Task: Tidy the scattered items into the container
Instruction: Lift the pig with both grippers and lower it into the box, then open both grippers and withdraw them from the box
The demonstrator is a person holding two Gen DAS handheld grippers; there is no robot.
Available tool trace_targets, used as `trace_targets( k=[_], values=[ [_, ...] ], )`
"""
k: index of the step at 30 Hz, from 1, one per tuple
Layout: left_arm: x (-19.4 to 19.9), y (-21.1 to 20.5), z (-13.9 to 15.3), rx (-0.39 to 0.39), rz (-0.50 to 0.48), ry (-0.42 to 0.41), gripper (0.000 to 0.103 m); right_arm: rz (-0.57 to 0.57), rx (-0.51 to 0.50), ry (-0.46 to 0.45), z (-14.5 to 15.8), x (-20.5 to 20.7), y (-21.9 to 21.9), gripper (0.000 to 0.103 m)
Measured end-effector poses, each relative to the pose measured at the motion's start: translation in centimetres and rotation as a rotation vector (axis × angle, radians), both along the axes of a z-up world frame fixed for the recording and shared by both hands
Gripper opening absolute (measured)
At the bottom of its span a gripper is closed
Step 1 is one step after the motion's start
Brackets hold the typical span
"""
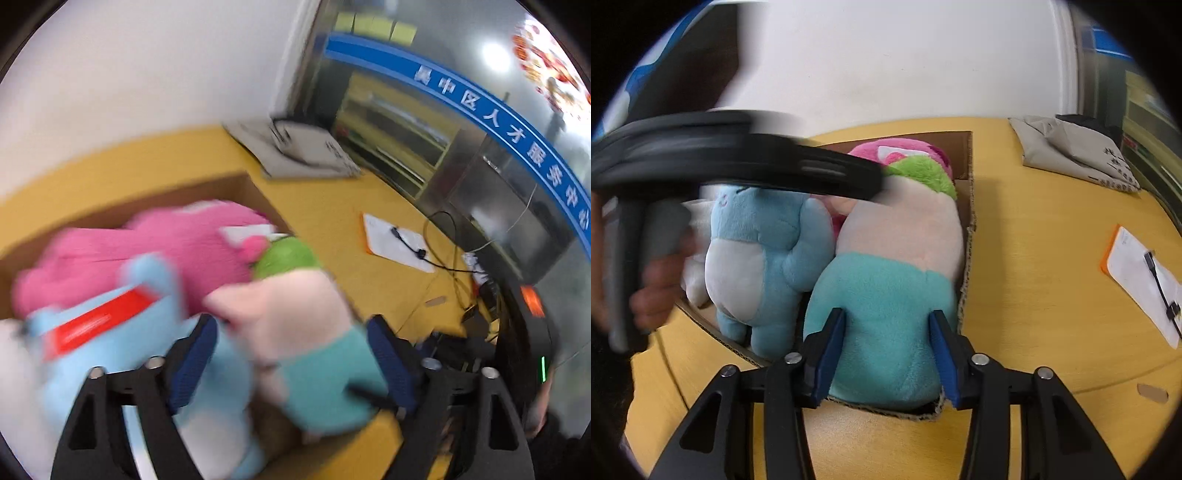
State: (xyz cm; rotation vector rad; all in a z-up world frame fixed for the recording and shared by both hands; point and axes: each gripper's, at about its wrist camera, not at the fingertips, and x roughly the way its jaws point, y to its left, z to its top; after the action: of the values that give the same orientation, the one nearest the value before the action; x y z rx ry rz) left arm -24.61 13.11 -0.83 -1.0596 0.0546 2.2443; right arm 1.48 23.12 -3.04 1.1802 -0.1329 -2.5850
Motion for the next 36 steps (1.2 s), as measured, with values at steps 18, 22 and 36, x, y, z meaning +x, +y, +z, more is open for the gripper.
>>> trace_targets(
  k=[18,22,36],
  values=[
    [9.1,-16.7,-6.6,-0.145,0.252,-0.087,0.089,-0.065,0.389,0.121,-0.1,3.1,-9.9,0.079],
    [11.1,-16.7,-6.3,-0.095,0.26,-0.085,0.089,-0.096,0.328,0.113,0.6,4.4,-8.7,0.078],
    [18.9,-16.7,2.0,-0.028,0.516,0.146,0.103,-0.156,0.229,0.235,6.2,9.4,-8.3,0.083]
  ],
)
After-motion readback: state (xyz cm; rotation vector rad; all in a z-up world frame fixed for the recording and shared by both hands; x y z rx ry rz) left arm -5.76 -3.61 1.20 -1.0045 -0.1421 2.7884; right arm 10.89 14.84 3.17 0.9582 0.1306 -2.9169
